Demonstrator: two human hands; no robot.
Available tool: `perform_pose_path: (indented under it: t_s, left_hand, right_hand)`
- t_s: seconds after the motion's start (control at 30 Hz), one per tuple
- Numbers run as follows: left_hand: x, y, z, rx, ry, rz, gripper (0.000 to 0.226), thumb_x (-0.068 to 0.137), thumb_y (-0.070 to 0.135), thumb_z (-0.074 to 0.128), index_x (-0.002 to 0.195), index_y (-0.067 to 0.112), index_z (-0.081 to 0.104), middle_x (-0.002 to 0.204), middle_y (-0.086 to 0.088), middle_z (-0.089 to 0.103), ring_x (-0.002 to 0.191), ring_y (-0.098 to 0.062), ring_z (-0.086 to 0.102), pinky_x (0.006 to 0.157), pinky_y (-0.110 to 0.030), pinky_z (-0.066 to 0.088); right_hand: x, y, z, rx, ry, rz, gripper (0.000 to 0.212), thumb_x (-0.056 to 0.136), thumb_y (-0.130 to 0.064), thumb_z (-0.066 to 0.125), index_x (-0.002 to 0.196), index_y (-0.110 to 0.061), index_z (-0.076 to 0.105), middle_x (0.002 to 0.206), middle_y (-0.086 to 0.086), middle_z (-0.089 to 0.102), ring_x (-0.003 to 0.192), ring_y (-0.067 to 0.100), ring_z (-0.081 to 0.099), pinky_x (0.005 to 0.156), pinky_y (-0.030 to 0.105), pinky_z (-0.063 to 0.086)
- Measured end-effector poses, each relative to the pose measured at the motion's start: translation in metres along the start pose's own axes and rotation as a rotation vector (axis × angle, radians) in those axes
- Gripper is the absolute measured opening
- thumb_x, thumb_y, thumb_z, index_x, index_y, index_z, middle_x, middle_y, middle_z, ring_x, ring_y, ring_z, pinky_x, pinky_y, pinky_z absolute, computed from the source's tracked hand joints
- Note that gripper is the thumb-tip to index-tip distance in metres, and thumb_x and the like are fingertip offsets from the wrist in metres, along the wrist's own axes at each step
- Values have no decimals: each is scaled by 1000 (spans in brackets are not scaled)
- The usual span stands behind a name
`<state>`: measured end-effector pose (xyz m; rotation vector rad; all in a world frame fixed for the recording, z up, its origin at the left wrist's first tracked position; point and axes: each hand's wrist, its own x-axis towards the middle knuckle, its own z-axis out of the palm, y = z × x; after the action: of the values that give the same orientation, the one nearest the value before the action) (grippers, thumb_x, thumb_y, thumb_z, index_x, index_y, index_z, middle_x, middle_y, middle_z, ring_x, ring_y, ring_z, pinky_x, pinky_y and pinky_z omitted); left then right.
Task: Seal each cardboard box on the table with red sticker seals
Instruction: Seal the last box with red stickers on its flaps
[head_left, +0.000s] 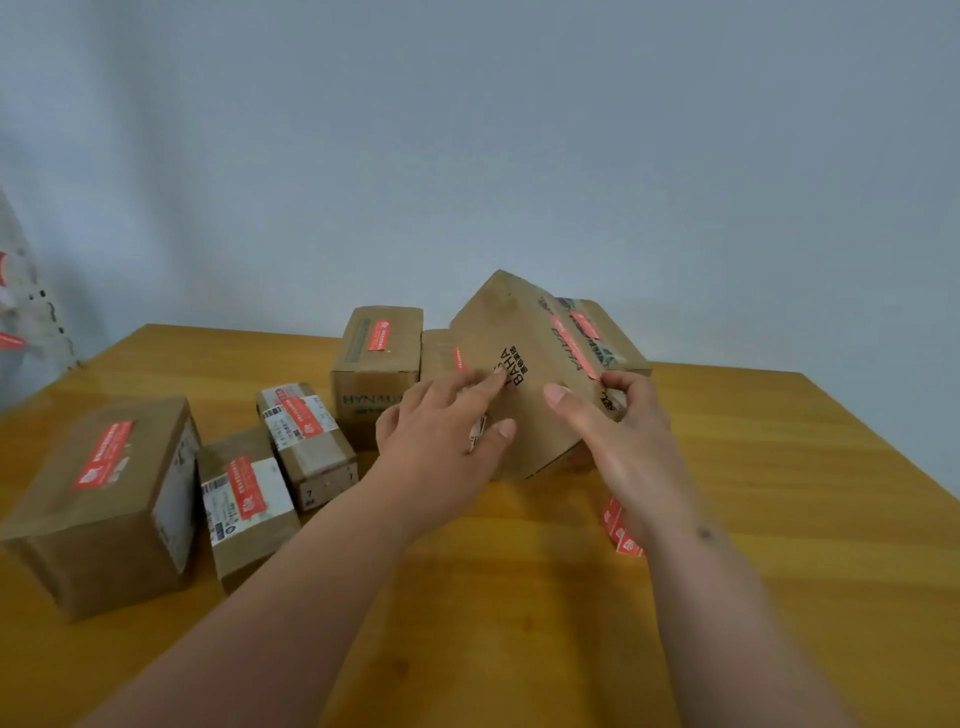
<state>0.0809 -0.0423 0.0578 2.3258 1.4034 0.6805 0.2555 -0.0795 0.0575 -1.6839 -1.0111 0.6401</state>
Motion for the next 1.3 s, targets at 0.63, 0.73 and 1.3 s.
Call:
perform_pose_path:
  t_s: [0.63, 0.73, 1.3]
  left_hand:
    - [37, -22, 12, 258, -33, -44, 65, 93, 51, 45, 149, 45, 13, 159, 15, 15, 146, -17, 8, 118, -49, 1]
    - [18, -32, 1, 297, 18, -64, 69, 90, 56, 48, 149, 45, 13, 158, 15, 17, 145, -16, 10, 118, -48, 3]
    - [-122, -130, -79, 591, 8, -533, 113, 57, 86, 56, 145, 53, -7, 159, 5, -21, 144, -33, -21, 109, -72, -1]
  right_hand:
    - [21, 13, 41, -819, 19, -135, 81, 86, -74, 34, 151, -28, 18, 162, 4, -4, 145, 38, 2, 117, 52, 15]
    - [13, 8, 49, -911, 39, -293, 60, 90, -59, 43, 144, -33, 34, 161, 3, 9, 146, 32, 4, 117, 52, 7]
    - [-91, -6, 185, -911, -620, -677, 82, 81, -67, 56, 146, -50, 11, 161, -6, -10, 146, 34, -17, 115, 62, 0]
